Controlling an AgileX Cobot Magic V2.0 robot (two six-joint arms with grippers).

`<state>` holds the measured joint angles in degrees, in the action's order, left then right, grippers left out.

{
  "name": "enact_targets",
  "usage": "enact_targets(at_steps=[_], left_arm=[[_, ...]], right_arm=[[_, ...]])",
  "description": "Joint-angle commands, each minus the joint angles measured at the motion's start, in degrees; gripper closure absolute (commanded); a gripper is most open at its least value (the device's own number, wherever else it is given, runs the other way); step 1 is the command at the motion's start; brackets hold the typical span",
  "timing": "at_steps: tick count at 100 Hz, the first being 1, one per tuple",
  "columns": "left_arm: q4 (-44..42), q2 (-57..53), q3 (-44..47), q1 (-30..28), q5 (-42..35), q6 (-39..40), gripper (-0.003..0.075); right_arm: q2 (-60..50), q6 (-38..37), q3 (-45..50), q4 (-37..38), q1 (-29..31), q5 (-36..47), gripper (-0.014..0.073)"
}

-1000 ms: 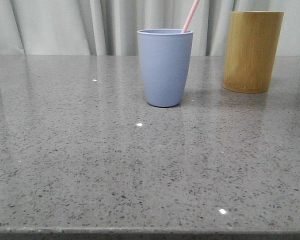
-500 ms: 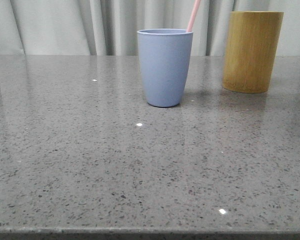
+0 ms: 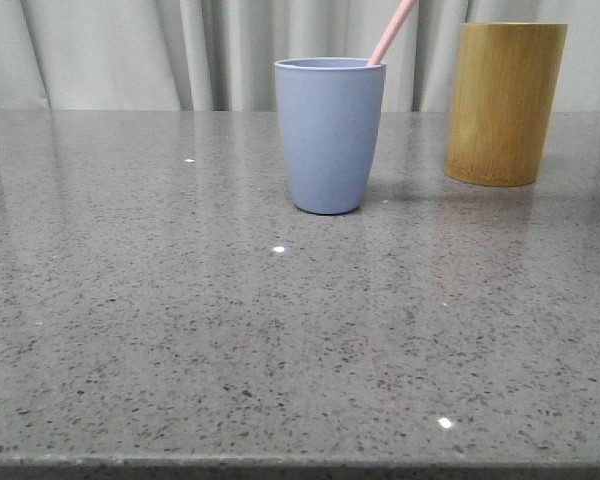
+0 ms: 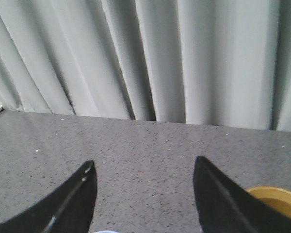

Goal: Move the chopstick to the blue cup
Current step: 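Open the right gripper, releasing the chopstick, and withdraw upward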

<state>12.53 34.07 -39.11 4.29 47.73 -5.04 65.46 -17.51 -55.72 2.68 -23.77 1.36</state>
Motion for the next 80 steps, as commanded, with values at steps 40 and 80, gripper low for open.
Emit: enact_targets(at_steps=[40,80], left_arm=[[1.00,0.06,-1.48,-0.21,-3.48,-0.02,0.0246],[1.00,0.06,-1.48,-0.21,-2.57,-0.02,0.0246]], right_arm=[[-24.52,0.19,-2.11,13.37,7.09,-31.05,0.0148],[-42.81,0.08,12.43,12.05,7.09,-44.30,0.0148]])
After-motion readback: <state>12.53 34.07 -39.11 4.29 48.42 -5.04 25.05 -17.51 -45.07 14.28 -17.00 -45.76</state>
